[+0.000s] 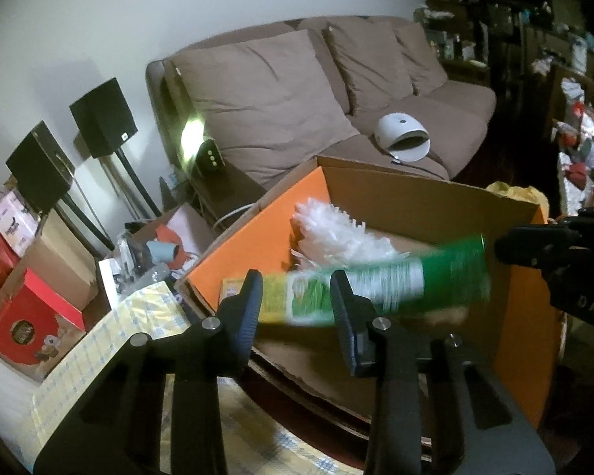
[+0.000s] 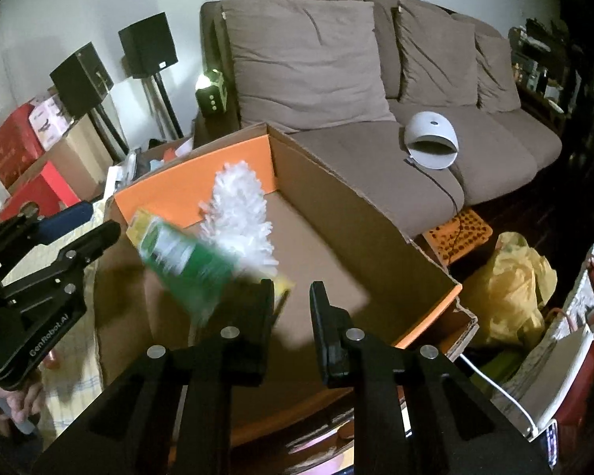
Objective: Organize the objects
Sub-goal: 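Open both tools to drop the toothpaste box beside the duster, then withdraw both tools from the box and turn toward the plaid table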
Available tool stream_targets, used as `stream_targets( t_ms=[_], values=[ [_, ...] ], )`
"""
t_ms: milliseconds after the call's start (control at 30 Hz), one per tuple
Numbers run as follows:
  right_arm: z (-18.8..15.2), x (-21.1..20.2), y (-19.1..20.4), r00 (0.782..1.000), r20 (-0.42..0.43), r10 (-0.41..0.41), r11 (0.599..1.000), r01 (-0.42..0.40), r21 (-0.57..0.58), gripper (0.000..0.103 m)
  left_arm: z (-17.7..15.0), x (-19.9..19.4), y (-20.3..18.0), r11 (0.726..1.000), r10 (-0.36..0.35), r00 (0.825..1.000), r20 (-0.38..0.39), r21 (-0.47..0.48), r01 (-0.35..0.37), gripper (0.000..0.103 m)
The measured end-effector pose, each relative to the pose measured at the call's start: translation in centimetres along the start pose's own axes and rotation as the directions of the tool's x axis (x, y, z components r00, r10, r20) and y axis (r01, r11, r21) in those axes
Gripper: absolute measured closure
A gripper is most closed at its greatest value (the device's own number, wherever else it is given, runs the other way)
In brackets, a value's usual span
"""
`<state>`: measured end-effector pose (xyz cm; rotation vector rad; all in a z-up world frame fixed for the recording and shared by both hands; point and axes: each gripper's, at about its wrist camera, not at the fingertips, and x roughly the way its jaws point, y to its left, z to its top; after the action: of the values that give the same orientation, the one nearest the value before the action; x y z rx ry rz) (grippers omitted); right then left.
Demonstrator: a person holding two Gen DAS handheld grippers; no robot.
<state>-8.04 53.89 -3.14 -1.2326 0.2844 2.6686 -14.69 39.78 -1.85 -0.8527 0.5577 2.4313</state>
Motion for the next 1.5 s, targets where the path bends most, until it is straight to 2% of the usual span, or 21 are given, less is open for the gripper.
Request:
stream_targets(
  t_ms=[267,367,600,833,1200,1500],
  values=[
    [0.1,-0.3,0.6,1.000,0.005,0.003,1.000,-0.002,-0.018,0.085,-0.1,-1.1,0.0,0.998,0.057,0.998,0.030,0.022,-0.058,0.071],
    [0.2,-0.8,1.3,1.000,0.020,-0.021,0.999,0.021,-0.035,0.085,-0.2,-1.5,0.2,0.997,0.068,0.997,0.036,0.023,-0.068,0.070],
    [0.6,-3.0,2.9,0.993,0.095,-0.072,0.994,0.079,-0.073,0.085,0.0,-2.9,2.3,0.998,0.042,0.998,0.035,-0.049,-0.040,0.070],
    [0.8,-3.9,4.0,0.988,0.128,-0.090,0.991,0.102,-0.092,0.085,0.2,-4.6,4.2,0.995,0.040,0.998,0.052,-0.096,-0.035,0.070],
    [0.8,-5.5,6.0,0.978,0.192,-0.078,0.988,0.102,-0.117,0.085,0.1,-7.0,6.4,0.989,0.030,0.997,0.067,-0.149,-0.020,0.067],
    [0.6,-7.2,8.1,0.966,0.249,-0.069,0.982,0.109,-0.151,0.085,-0.2,-9.5,7.6,0.981,0.046,0.992,0.113,-0.191,-0.024,0.059]
  ],
)
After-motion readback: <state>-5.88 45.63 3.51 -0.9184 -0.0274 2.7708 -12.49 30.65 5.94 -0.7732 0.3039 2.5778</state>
